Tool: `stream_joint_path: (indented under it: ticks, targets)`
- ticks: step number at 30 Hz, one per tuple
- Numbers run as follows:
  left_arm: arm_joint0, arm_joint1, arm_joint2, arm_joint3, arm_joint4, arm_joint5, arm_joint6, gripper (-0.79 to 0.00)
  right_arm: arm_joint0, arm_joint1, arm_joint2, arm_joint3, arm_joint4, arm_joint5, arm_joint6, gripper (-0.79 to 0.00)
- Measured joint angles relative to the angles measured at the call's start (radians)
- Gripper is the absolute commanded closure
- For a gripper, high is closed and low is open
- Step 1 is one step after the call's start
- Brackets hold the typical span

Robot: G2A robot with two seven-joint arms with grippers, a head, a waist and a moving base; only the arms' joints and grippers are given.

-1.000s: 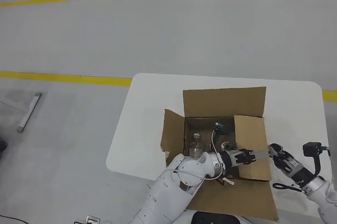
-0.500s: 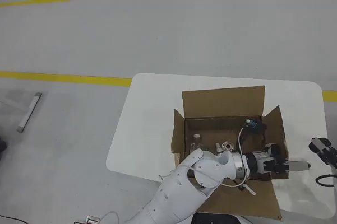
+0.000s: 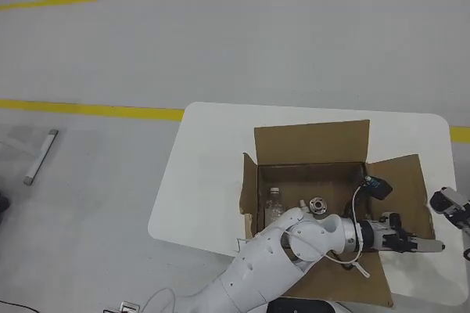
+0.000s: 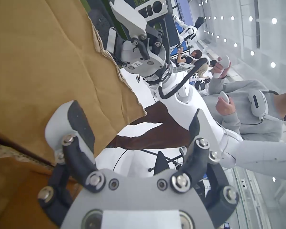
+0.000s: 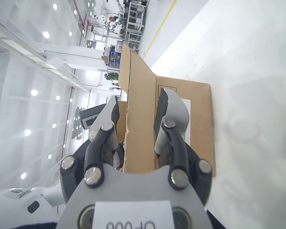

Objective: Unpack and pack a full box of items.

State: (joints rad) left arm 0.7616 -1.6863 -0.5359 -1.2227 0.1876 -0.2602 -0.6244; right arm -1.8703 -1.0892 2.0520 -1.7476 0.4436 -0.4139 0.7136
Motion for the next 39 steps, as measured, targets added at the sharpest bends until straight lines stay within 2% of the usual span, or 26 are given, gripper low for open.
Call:
stream_joint_path:
  ticks: [4,6,11,12,13,15,20,26,35,39]
  targets:
    - [-0.002,-0.005,-0.002,0.011,0.004,0.0,-0.003,-0.785,0.004,0.002,0.006,-0.015,-0.03,0.002,0.012,-0.376]
    - [-0.002,-0.007,-0.005,0.014,0.005,-0.002,-0.005,-0.785,0.001,0.003,0.011,-0.028,-0.092,0.004,0.0,-0.385]
    - [0.0,-0.01,-0.011,0.022,0.01,-0.003,-0.012,-0.785,-0.001,0.001,-0.02,-0.054,-0.19,0.021,-0.031,-0.311]
    - [0.002,-0.011,-0.013,0.022,0.01,-0.003,-0.014,-0.785,0.001,0.0,-0.03,-0.055,-0.202,0.024,-0.037,-0.262]
    - [0.002,-0.011,-0.014,0.023,0.009,-0.005,-0.015,-0.785,0.003,0.0,-0.038,-0.054,-0.206,0.026,-0.038,-0.142]
    - [0.004,-0.012,-0.018,0.025,0.01,-0.007,-0.018,-0.785,0.009,-0.001,-0.051,-0.049,-0.212,0.029,-0.04,0.0]
    - [0.009,-0.008,-0.038,0.018,0.023,-0.003,-0.019,-0.785,0.006,-0.003,-0.058,-0.056,-0.244,0.03,-0.073,0.0]
    - [0.04,0.017,-0.097,-0.043,0.089,0.014,-0.007,-0.785,-0.034,-0.015,-0.066,-0.06,-0.2,0.014,-0.165,0.0]
    - [0.183,0.093,-0.264,-0.253,0.225,0.074,-0.05,-0.785,-0.152,-0.045,-0.072,-0.116,-0.178,-0.023,-0.377,0.0]
    - [0.241,0.117,-0.303,-0.336,0.316,0.099,-0.06,-0.785,-0.184,-0.055,-0.085,-0.138,-0.2,-0.024,-0.44,0.0]
